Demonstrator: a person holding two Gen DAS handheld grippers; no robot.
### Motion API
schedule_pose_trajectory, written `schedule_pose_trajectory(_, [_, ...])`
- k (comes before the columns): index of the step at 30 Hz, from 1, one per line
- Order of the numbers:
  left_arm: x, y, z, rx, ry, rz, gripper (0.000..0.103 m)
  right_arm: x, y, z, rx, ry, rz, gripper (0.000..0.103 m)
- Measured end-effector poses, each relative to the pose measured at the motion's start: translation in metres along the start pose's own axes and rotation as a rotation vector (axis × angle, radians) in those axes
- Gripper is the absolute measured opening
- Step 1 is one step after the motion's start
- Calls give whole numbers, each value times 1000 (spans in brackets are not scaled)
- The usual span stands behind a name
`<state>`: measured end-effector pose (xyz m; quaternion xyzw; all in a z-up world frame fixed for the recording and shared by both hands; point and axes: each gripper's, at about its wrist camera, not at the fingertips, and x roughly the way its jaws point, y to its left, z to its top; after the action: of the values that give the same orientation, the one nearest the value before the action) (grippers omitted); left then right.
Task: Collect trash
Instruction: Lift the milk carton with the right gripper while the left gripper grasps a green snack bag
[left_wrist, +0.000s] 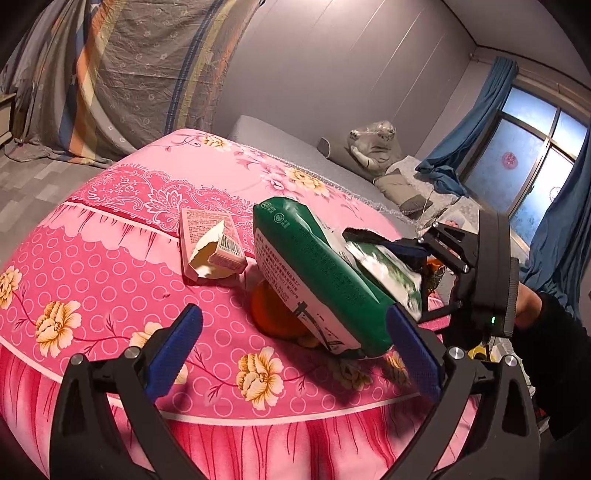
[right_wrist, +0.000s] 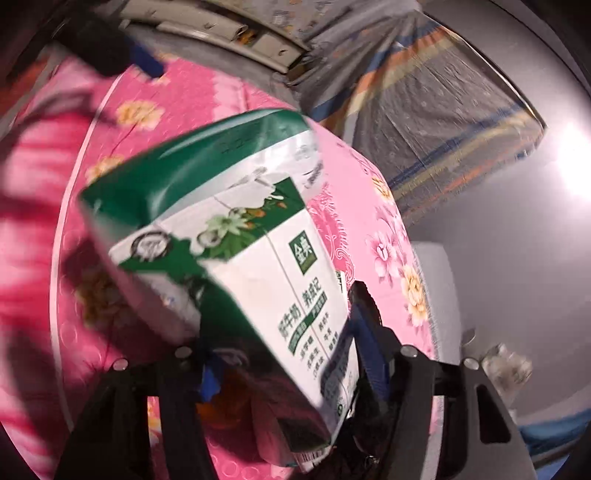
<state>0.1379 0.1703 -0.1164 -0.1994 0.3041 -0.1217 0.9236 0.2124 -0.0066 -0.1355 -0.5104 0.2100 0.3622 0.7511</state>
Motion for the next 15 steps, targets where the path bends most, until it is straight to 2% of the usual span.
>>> schedule_pose_trajectory(1, [1,-1,0,2,7,0,95,-2,-6,1,52,-12,4,49])
schedule_pose_trajectory(2, [1,-3,0,4,12,-4,95,-7,-12,0,102,-28,-8,38])
schedule_pose_trajectory(8, [7,-19,0,50,57,11,95,-40,-48,-17,353,-109,-22,37])
schedule_pose_trajectory(12, [15,-32,3,72,92,10,95,-82,-69,-40,549,-219,5,37])
schedule_pose_trajectory(15, [24,-35,13,52,108,13,95,-115,-76,-58,681,-307,24,37])
